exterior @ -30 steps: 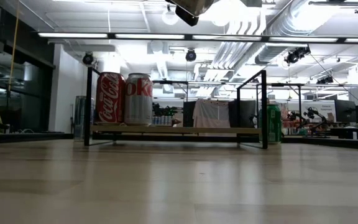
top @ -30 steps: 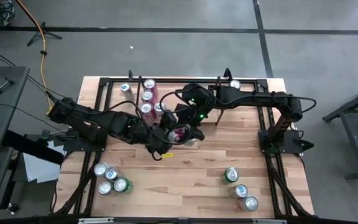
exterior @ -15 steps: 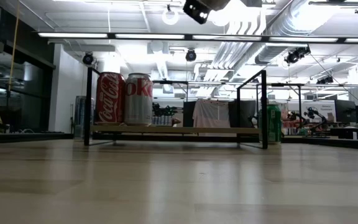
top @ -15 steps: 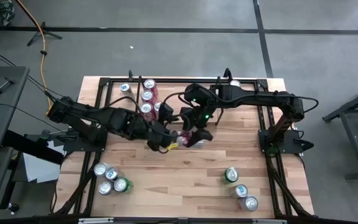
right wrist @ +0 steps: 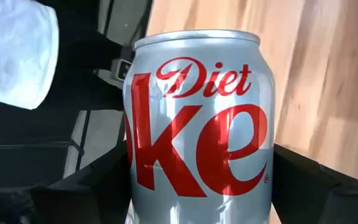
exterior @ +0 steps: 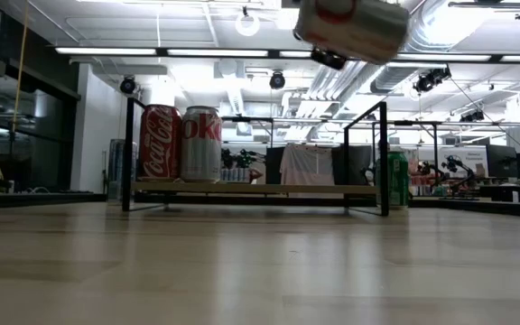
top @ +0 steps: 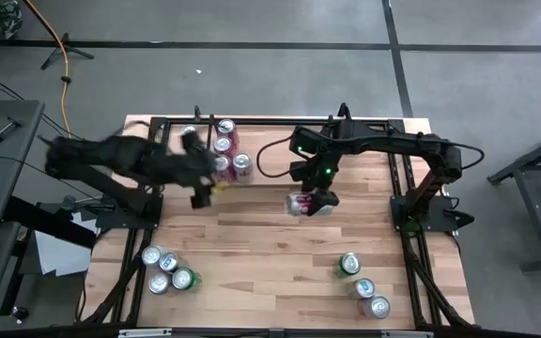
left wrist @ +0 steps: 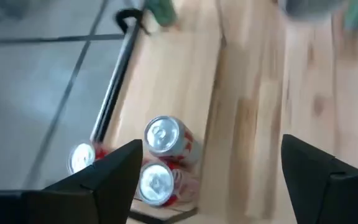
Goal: Place canned beverage on shelf
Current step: Put the top silver soda can on the shelf aligned with the other silver soda can
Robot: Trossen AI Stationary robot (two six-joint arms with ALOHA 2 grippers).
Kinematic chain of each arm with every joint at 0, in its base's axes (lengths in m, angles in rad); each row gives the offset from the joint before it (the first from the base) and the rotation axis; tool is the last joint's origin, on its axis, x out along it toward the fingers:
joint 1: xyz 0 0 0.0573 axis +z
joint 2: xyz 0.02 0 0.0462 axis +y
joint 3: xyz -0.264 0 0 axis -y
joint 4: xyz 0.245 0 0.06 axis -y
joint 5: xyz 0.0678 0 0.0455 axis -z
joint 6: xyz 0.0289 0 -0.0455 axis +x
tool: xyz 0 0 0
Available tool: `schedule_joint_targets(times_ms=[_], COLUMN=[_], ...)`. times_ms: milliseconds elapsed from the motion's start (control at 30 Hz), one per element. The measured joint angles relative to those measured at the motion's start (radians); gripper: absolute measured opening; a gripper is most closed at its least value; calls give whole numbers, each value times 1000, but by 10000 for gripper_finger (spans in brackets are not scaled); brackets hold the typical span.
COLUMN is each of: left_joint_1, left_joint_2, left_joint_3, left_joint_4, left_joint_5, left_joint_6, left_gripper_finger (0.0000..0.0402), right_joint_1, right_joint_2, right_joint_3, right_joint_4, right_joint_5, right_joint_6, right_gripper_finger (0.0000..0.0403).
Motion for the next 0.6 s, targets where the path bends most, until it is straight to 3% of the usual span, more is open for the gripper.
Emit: schedule_joint_targets(times_ms=[267,367,467,600], left_joint_1=[-33,-37,-36,-36], left_joint_2=[-369,-445,-469,-470], left_joint_3=[-394,-524,-621,-689], left_joint_4=[465,643,797,917], left_joint_5=[-155,-188,-215,-246], left_joint_6=[-233,-258,-257,-261], left_gripper_finger=[291,291,291,291], right_joint_1=[33,83,153,245], right_joint_2=[-177,-265,-314,-294], right_joint_3=[-341,-464,-541,-580], right_joint_4=[276,489,730,999], right_joint_5=[-39,31,269,813], right_joint_6=[224,398,554,672], right_gripper_finger=[284,284,284,284])
